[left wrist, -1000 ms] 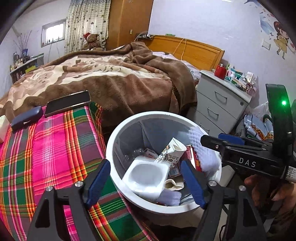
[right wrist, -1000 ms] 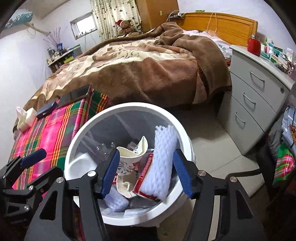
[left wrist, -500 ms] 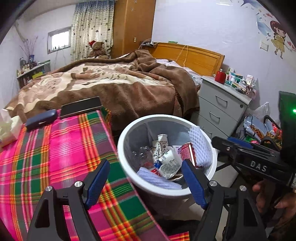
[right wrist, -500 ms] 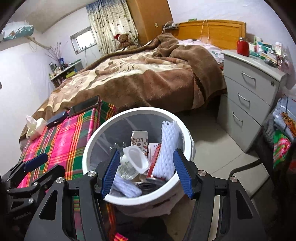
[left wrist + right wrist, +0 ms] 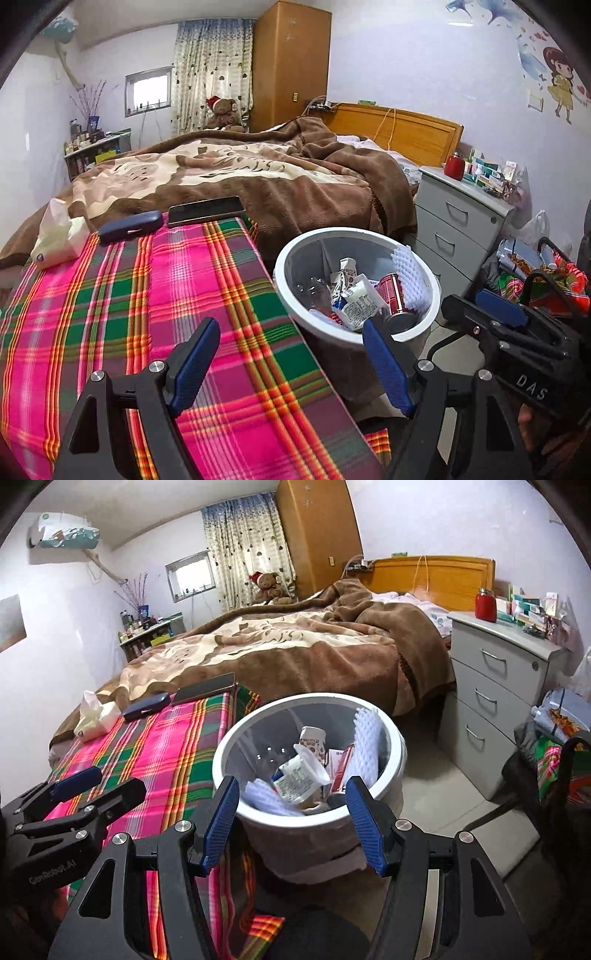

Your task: Collect trash

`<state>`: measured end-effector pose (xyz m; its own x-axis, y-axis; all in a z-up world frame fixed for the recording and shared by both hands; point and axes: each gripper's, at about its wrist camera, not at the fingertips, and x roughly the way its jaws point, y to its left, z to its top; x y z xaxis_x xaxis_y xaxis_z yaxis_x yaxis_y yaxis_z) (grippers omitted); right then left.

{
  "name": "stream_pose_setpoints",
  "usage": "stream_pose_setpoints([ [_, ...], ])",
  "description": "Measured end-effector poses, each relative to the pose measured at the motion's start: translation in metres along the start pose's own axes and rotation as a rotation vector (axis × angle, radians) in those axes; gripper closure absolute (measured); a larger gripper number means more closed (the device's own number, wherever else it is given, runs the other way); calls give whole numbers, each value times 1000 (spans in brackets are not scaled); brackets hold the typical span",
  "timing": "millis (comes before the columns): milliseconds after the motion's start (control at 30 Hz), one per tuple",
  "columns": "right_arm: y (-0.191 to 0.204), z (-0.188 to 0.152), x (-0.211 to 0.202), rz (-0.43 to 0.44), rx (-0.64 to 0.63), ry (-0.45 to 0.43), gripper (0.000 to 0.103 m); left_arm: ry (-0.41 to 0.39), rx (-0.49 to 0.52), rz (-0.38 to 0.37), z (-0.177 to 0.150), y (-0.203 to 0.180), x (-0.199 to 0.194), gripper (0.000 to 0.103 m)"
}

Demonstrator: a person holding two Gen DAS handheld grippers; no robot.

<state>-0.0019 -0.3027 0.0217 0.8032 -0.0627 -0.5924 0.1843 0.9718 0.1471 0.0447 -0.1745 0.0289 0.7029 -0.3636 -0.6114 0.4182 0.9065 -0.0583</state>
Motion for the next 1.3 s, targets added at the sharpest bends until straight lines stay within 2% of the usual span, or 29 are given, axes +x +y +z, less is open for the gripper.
stream_pose_setpoints([
  [233, 9, -14, -5, -4, 1, -9, 42, -16, -24, 72, -14, 12, -14, 24],
  [1300, 24, -25, -13, 25, 3, -13, 42, -30, -47, 106, -27, 21, -29, 24],
])
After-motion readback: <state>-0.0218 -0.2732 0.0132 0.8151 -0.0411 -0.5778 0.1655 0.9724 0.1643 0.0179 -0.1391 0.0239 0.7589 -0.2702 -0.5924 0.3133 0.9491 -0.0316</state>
